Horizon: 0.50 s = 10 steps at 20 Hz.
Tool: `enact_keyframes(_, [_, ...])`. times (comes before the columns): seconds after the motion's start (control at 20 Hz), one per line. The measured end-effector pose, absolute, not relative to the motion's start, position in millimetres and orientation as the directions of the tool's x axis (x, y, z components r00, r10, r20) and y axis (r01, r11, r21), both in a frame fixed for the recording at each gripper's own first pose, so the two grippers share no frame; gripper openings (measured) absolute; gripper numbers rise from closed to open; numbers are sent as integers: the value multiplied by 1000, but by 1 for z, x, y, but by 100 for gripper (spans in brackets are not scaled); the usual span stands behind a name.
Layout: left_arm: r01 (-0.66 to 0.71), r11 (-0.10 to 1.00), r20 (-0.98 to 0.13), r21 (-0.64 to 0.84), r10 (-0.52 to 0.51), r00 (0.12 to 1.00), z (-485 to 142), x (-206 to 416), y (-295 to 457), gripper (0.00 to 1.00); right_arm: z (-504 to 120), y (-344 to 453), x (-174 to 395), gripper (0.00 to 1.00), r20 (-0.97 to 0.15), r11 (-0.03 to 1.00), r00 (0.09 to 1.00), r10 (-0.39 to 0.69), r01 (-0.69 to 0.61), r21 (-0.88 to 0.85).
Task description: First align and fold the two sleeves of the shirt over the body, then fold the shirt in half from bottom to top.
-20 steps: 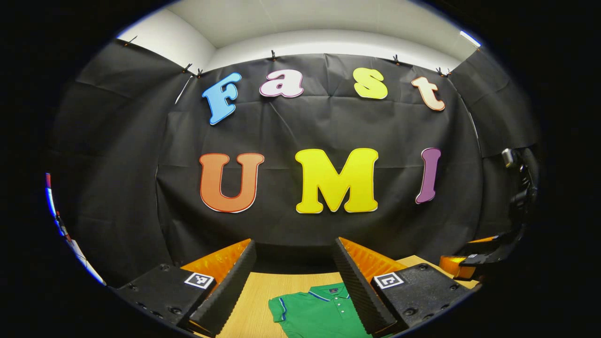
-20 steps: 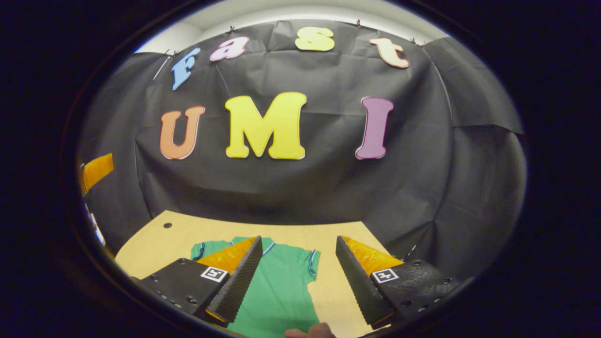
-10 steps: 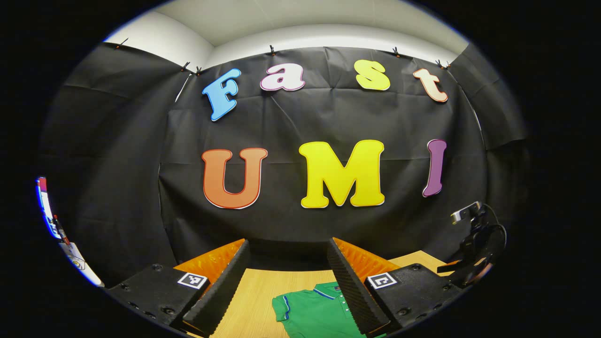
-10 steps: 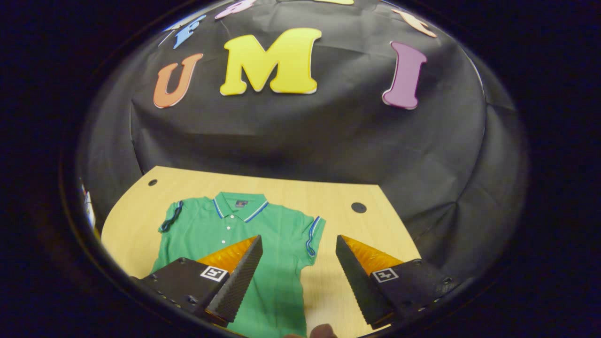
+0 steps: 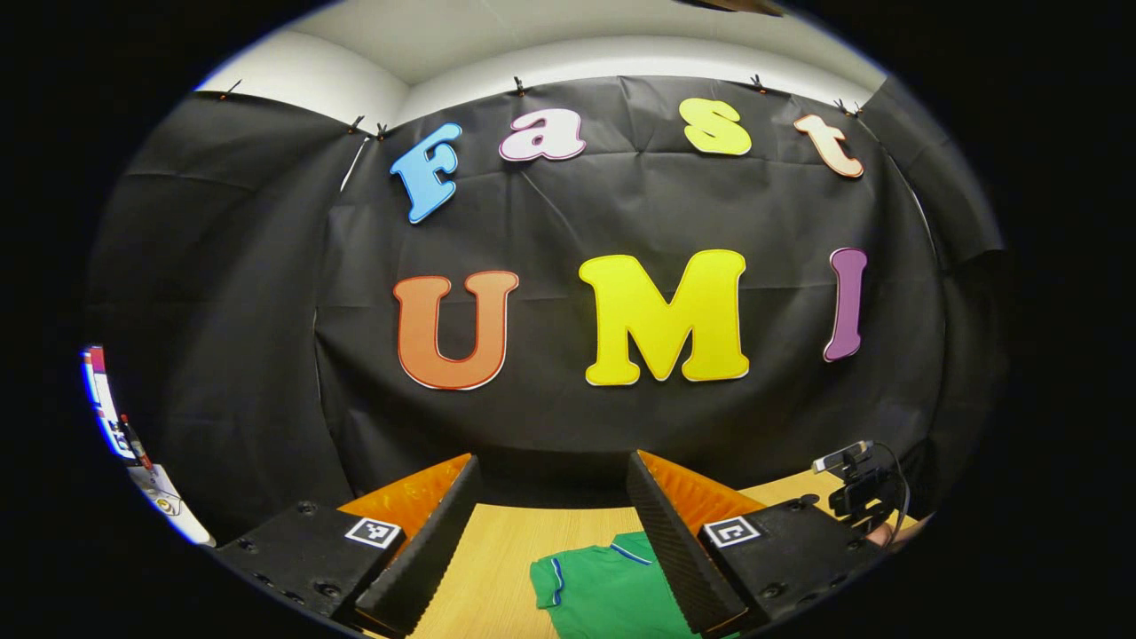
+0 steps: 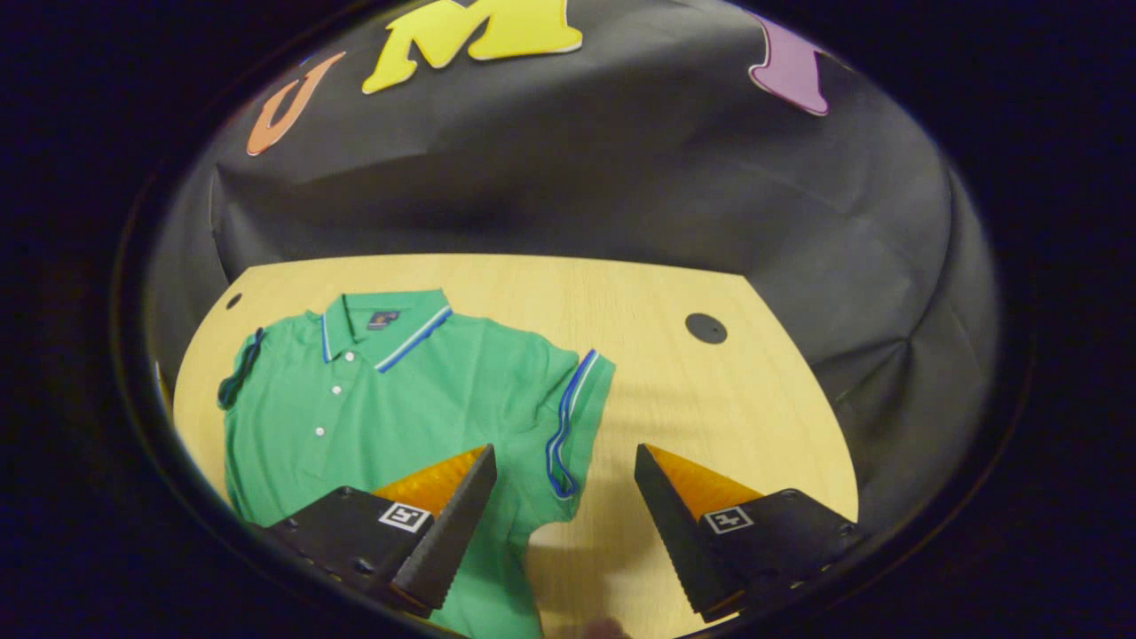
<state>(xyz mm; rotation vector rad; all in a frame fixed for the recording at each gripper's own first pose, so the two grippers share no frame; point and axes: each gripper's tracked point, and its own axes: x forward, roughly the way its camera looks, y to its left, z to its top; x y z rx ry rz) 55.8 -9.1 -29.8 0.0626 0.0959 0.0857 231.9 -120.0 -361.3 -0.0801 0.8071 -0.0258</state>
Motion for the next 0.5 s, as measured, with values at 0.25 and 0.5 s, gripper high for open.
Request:
enact_keyframes(0.25, [-83, 992, -95, 95, 92, 991, -29, 60, -11, 100, -385, -128, 236, 49, -764, 996, 641, -72, 9, -86])
enact_keyframes(0.5, [-77, 992, -104, 96, 87, 991, -31, 59, -12, 100, -387, -129, 237, 12, -772, 997, 631, -72, 33, -66])
